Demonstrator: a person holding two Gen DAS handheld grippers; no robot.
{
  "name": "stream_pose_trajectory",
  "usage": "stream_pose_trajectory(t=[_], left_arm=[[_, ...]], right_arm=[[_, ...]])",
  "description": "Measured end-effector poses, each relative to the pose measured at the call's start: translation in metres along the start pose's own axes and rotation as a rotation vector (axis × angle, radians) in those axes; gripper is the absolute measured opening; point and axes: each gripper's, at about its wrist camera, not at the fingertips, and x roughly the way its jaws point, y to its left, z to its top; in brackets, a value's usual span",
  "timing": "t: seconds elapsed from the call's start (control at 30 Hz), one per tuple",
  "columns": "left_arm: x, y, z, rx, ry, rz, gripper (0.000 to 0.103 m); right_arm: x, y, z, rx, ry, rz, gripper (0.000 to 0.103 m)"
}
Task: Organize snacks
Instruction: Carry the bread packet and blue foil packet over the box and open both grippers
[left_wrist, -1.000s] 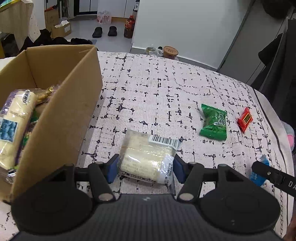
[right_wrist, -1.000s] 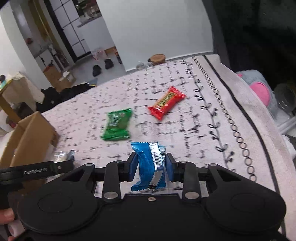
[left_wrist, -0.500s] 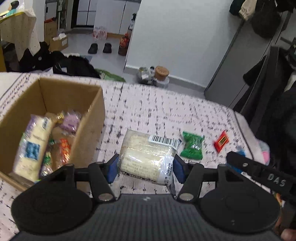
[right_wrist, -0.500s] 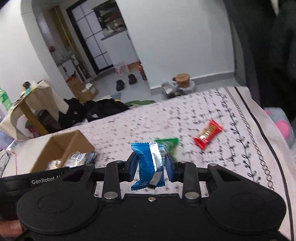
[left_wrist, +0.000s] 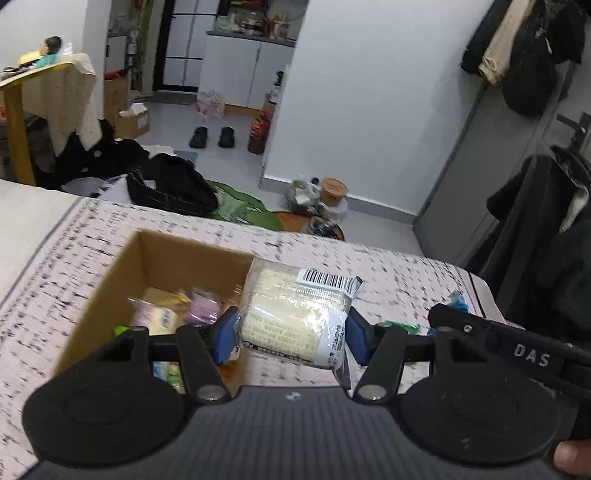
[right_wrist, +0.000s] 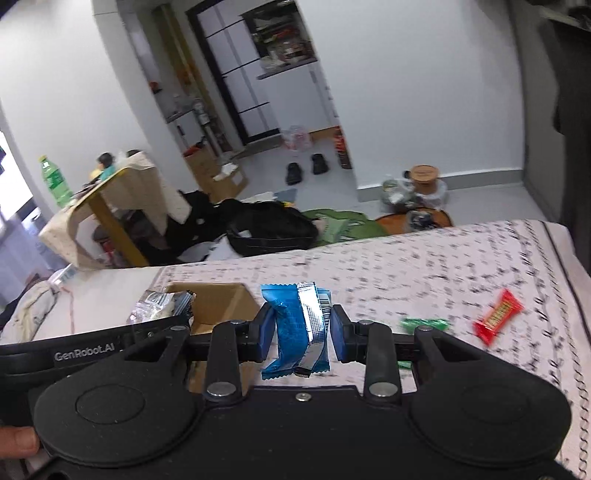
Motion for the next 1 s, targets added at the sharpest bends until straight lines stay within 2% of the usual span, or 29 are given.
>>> stream_pose_trajectory(t=[0.3, 0.73, 1.0], left_arm=[[-0.016, 0.048, 0.015, -0.060, -0.022, 0.085, 0.059], [-0.010, 0.095, -0.001, -0.120, 0.041, 0.185, 0.059], [-0.005, 0.105, -0.009, -0.147, 0.073, 0.230, 0.062]], right_arm=[[0.009, 0.043, 0.016, -0.065, 0.025, 0.069, 0.032], [0.030, 0.080, 0.015, -0.133, 0.080, 0.158, 0.032], [0.051, 0.092, 0.006, -0.137, 0.128, 0.187, 0.032]])
